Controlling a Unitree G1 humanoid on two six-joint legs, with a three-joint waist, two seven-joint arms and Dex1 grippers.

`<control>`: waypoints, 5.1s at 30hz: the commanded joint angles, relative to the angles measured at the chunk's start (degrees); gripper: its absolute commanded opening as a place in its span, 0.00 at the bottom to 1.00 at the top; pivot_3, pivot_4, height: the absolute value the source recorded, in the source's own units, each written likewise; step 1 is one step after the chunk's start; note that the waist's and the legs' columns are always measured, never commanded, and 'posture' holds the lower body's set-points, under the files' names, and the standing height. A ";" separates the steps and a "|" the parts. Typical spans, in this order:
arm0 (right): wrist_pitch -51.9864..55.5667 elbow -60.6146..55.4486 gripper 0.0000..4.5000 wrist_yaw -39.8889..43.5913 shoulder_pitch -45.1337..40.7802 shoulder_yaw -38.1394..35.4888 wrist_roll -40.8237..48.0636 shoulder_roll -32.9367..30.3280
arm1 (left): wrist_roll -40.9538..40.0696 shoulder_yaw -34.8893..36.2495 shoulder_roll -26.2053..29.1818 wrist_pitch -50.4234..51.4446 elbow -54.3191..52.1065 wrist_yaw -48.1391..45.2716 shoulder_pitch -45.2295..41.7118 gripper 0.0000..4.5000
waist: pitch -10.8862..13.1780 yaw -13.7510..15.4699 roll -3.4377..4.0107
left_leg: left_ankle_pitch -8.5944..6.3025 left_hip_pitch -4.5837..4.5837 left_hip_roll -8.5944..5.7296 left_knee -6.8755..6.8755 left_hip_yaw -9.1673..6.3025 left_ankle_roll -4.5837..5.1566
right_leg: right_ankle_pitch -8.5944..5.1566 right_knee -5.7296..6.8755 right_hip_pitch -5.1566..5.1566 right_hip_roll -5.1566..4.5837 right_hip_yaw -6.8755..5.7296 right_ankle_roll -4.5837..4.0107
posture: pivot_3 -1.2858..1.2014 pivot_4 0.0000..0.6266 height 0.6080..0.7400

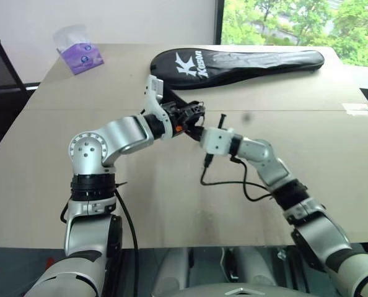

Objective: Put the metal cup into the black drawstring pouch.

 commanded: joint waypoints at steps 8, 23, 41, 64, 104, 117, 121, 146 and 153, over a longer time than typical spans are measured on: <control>14.99 -18.29 0.01 7.41 10.23 1.04 0.44 -7.99 | 4.17 -4.62 0.89 6.25 -4.11 -11.75 3.45 0.00 | 0.01 -0.63 0.01 | 0.00 0.12 0.00 0.05 0.14 0.00 | -0.01 0.22 -0.01 0.06 -0.02 0.00 | 0.52 0.24 1.00; 44.94 -49.22 0.69 9.78 17.18 -10.92 17.72 -13.64 | 14.86 1.58 3.63 7.20 11.34 -37.80 -0.14 0.00 | 0.01 0.00 0.02 | 0.02 0.00 -0.03 0.18 -0.03 -0.03 | -0.02 0.25 -0.01 0.06 -0.20 -0.01 | 0.52 0.24 1.00; 42.92 -34.53 0.69 -5.83 14.04 -10.53 13.50 -6.79 | 32.06 1.90 12.79 15.51 20.72 -72.15 -7.74 0.00 | 0.02 -0.75 0.02 | 0.02 0.01 -0.04 0.03 0.06 0.02 | -0.04 0.22 -0.07 0.24 -0.16 -0.03 | 0.52 0.24 1.00; 46.28 -32.26 0.69 -4.77 8.46 -12.21 24.58 0.50 | 35.61 7.38 11.19 21.14 15.22 -72.04 -6.02 0.00 | 0.02 -0.58 0.03 | 0.02 0.01 -0.02 0.03 0.05 0.02 | -0.04 0.26 -0.10 0.11 -0.14 -0.04 | 0.52 0.24 1.00; 56.19 -37.60 0.00 1.96 -13.90 -13.25 17.67 -22.64 | 39.06 10.43 -7.39 6.40 -5.70 -57.25 4.79 0.37 | 0.02 -1.25 0.02 | 0.01 -0.02 -0.02 0.00 0.06 0.03 | -0.04 0.22 -0.11 -0.02 0.08 -0.03 | 0.52 0.24 1.00; 48.80 -29.23 0.00 9.91 -24.88 -11.72 14.39 -29.55 | 64.34 0.03 -7.35 -23.90 -9.62 -54.78 0.57 0.79 | 0.04 -0.92 0.03 | 0.00 -0.04 -0.03 -0.02 0.09 0.04 | -0.03 0.17 -0.11 0.01 0.08 -0.04 | 0.52 0.24 1.00; 45.29 -28.22 0.00 11.99 -25.12 -10.09 12.25 -30.95 | 67.30 -5.77 -7.30 -21.34 -8.94 -55.49 -4.87 0.79 | 0.04 -0.09 0.02 | -0.16 -0.09 -0.04 0.00 0.04 0.31 | -0.03 0.05 -0.05 0.05 -0.01 -0.03 | 0.52 0.24 1.00; 44.95 -35.93 0.00 11.91 -18.41 -10.82 8.61 -30.49 | 69.00 -9.34 -13.56 -22.32 2.35 -64.08 -16.28 0.04 | 0.07 -0.19 0.05 | -0.08 -0.15 -0.04 -0.07 0.13 0.17 | -0.03 -0.09 -0.11 0.06 -0.15 -0.02 | 0.52 0.24 1.00; 46.08 -31.24 0.00 6.16 -25.54 -15.59 8.12 -29.19 | 73.92 -12.36 -12.81 -23.96 7.02 -66.09 -12.52 0.04 | 0.09 -0.29 0.08 | -0.08 -0.15 -0.04 -0.06 0.15 0.17 | -0.03 -0.08 -0.12 0.08 -0.15 -0.02 | 0.52 0.24 1.00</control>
